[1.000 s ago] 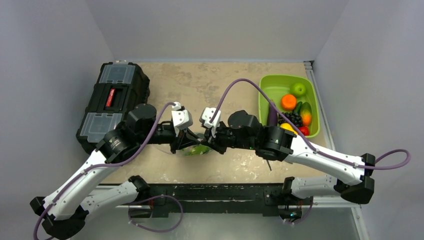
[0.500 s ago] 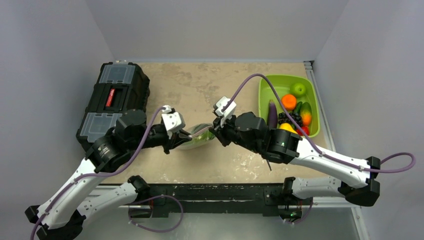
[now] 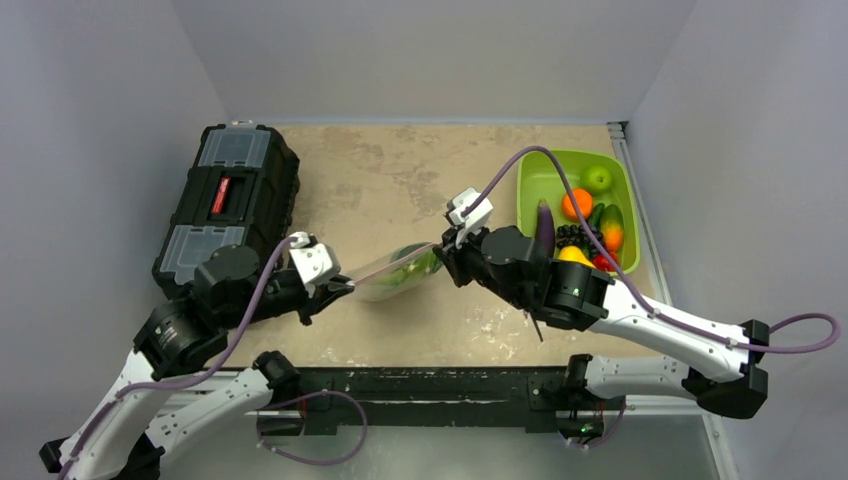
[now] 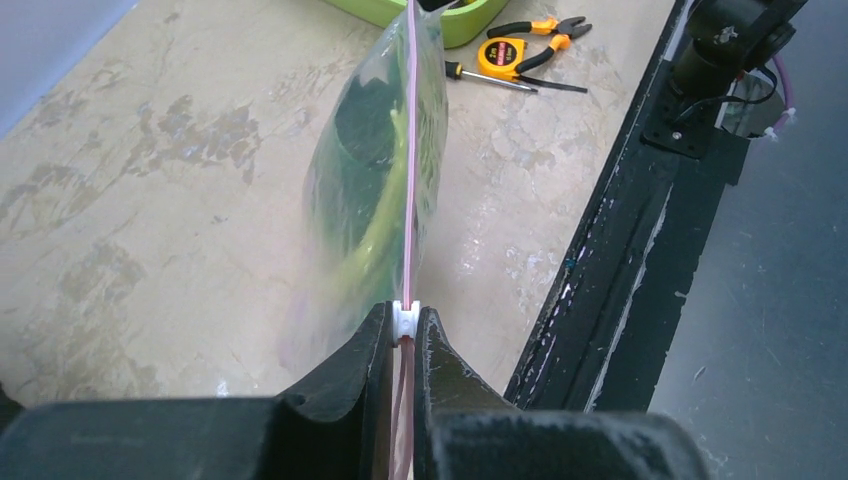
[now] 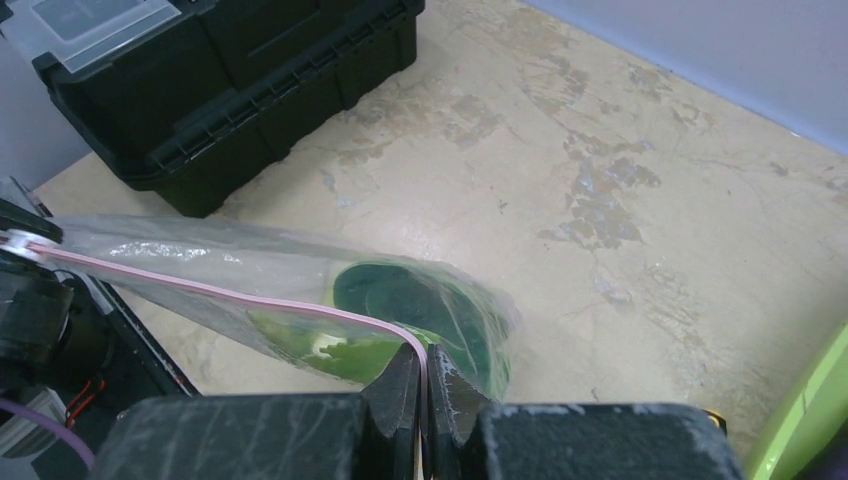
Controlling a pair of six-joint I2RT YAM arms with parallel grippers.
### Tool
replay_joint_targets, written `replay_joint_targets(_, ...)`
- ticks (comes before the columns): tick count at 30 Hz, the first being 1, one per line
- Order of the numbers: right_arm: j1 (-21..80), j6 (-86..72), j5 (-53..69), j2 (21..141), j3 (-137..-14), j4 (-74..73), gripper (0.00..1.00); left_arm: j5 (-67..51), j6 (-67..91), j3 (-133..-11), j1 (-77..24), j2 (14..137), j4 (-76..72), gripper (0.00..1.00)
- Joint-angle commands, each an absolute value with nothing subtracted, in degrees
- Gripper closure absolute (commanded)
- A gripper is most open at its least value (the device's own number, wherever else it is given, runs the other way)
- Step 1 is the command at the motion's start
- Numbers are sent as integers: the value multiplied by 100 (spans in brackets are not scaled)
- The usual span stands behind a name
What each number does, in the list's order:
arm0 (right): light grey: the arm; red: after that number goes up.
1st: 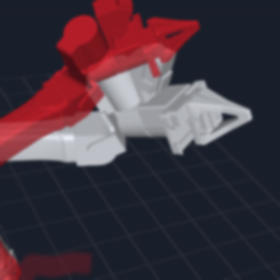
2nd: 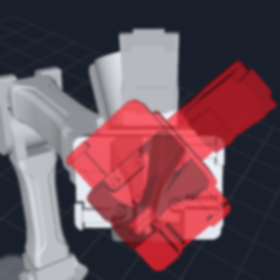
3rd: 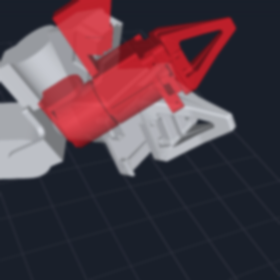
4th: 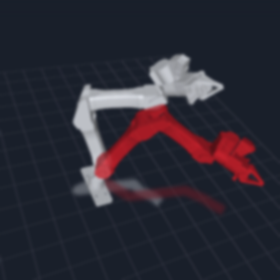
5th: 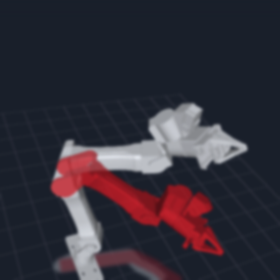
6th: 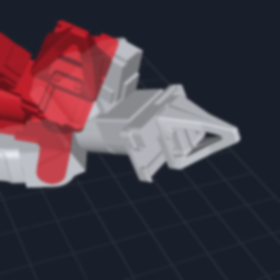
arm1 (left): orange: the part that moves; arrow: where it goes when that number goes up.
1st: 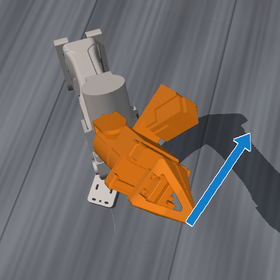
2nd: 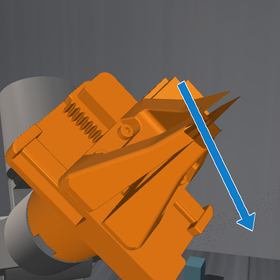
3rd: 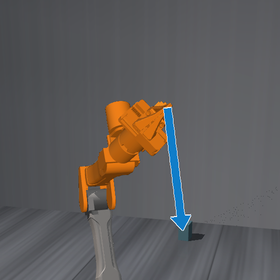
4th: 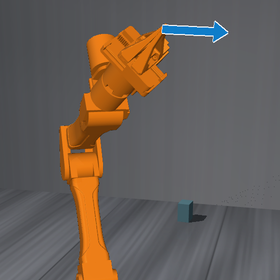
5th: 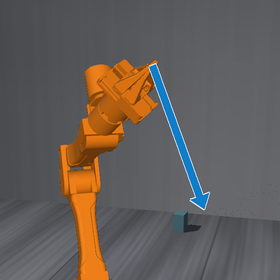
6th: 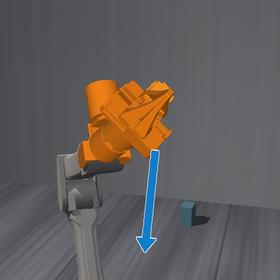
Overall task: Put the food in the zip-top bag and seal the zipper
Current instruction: Zip the zipper food storage bag at the center of the board.
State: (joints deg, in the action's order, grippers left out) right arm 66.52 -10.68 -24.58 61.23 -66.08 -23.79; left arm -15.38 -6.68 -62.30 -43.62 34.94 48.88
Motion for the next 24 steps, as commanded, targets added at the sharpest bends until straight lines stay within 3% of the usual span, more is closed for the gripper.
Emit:
replay_joint_targets(1,6469,-1104,-3205,5915,-6599,-2325,100,-1092,-659,-6422,-4354,3095,5626,100)
replay_joint_targets(16,6383,-1001,-3083,6083,-6671,-2154,100,553,-543,-6570,-4351,2608,6159,100)
replay_joint_targets(24,5747,-641,-2603,7032,-7232,-1083,100,2060,-508,-6651,-4352,3539,4400,98)
